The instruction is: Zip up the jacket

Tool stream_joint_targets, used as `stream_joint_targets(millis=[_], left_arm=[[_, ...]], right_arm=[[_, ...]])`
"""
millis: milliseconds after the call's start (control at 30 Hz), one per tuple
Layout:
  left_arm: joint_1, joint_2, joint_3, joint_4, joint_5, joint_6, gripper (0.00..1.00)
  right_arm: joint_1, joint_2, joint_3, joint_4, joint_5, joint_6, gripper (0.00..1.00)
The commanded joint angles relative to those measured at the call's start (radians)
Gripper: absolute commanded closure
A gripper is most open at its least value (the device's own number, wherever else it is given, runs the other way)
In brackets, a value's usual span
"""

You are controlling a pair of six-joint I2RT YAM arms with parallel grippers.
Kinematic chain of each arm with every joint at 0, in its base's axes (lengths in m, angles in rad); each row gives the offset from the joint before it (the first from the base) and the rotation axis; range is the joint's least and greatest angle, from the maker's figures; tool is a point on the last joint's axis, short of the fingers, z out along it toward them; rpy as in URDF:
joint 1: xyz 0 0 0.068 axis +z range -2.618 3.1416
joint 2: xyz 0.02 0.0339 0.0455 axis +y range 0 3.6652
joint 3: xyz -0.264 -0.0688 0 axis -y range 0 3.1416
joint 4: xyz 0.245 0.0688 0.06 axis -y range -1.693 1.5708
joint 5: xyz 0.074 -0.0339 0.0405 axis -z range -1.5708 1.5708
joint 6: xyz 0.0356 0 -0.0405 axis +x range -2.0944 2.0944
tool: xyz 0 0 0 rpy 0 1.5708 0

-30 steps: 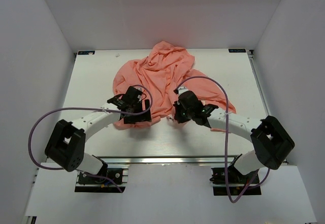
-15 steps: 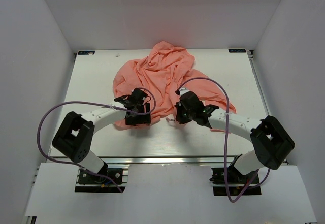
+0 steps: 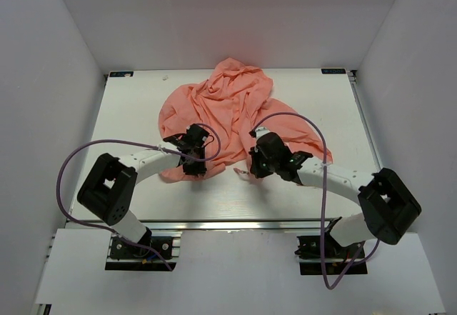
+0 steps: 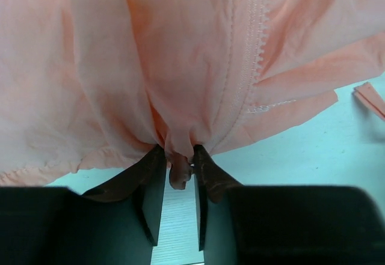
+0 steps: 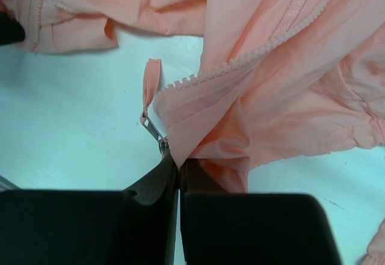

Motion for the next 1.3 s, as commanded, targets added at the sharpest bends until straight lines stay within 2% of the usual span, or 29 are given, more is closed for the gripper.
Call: stream_joint_targets(millis=[0,100,233,467,600,700,867,1000,1200,1267], left_arm=[[-0.007,-0.043,0.036,0.005,-0.01,0.001,0.65],[-0.007,-0.075,0.045,-0.006,-0.004,0.004,0.79],[-0.007,-0.127,0.053,-0.013,0.025,0.016,0.83],[-0.007,-0.211,0.05,0.003,0.076,0.041,0.84],[-0.007,-0.219,0.055,0.086,0.209,0.056,0.96],[-0.007,-0.239,0.038,0.178,0.297,0.055,0.97],[-0.01,-0.238,0.022,0.298,0.404,0.033,1.0],[-0.021,-0.216,0.021,0.335,0.413,0.015,1.0],[-0.035,-0.202,0.036,0.306,0.389,0.038,1.0],[-0.047,-0.204,0.036,0.301,0.386,0.038,1.0]], right_arm=[[-0.006,-0.065,-0.036,0.042,-0.031,-0.041,1.0],[-0.006,-0.102,-0.044,0.049,-0.047,-0.078,1.0],[-0.007,-0.122,-0.048,0.057,-0.07,-0.116,1.0],[-0.016,-0.145,-0.05,0.068,-0.114,-0.155,1.0],[-0.019,-0.176,-0.065,0.114,-0.27,-0.204,1.0],[-0.018,-0.202,-0.094,0.196,-0.334,-0.239,1.0],[-0.019,-0.167,-0.065,0.22,-0.28,-0.219,1.0],[-0.018,-0.126,-0.021,0.267,-0.283,-0.182,1.0],[-0.019,-0.073,0.039,0.316,-0.314,-0.133,1.0],[-0.018,-0.066,0.045,0.336,-0.251,-0.086,1.0]])
